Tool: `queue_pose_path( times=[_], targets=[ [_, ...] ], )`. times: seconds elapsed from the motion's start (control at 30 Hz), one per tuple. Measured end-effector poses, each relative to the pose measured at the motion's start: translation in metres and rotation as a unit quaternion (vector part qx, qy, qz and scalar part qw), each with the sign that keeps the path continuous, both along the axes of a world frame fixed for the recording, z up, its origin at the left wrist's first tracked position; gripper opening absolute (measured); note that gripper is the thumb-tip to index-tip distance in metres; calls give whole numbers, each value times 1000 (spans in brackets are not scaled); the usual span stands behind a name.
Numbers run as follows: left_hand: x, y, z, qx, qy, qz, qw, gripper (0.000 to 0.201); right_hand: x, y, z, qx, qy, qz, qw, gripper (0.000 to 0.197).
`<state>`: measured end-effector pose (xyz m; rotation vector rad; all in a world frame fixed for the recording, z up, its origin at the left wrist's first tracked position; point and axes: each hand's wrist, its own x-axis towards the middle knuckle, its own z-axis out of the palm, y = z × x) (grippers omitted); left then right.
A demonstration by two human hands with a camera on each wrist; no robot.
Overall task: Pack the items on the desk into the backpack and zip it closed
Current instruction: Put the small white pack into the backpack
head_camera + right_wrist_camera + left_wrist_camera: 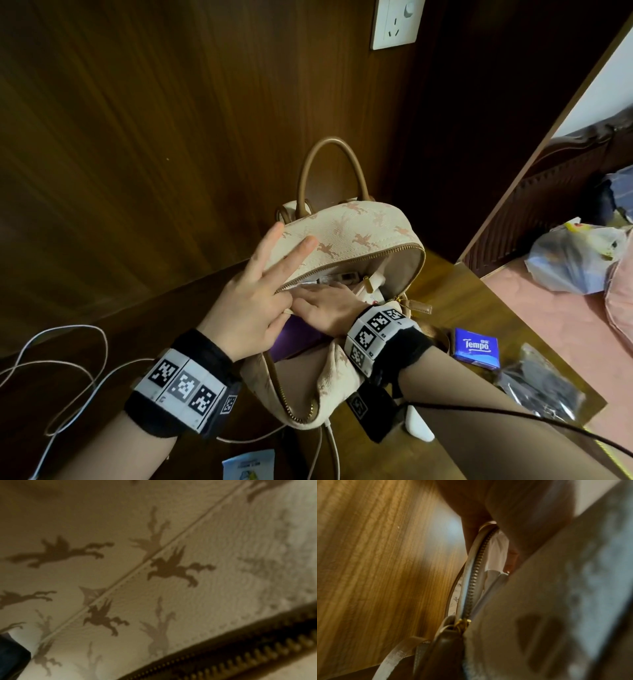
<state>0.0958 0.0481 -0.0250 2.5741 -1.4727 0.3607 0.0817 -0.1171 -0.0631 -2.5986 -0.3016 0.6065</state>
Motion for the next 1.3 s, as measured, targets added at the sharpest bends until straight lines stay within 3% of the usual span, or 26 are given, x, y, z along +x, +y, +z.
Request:
queue_pose_path(
  times=[0.13,0.3,0.5,0.67,0.87,1.0,1.17,1.3],
  targets=[
    [1,-2,2,6,3,16,1000,18,-1,-1,-1,27,6,-17,999,63],
    [-3,-2,4,17,-4,45,999,14,-11,-7,7,41,-7,-70,997,45],
    [-11,-5,10,30,-6,76,997,19,-21,-20,17,112,-35,-120,986,43],
    [-23,-10,14,62,-31,117,991,10,-35,-39,28,175,-46,-176,968,38],
    [-32,-9,21,12,-1,94,995,8,-65,-67,43,204,-73,-211,953,31],
    [-30,-9,15,-23,21,85,996,7,-87,-85,40,257,-101,-276,921,21],
    [-29,-9,7,-74,31,93,992,8,-104,-100,32,273,-236,-357,862,8],
    [-24,-9,1,-120,21,68,990,15,-108,-91,42,282,-255,-332,863,7]
  ],
)
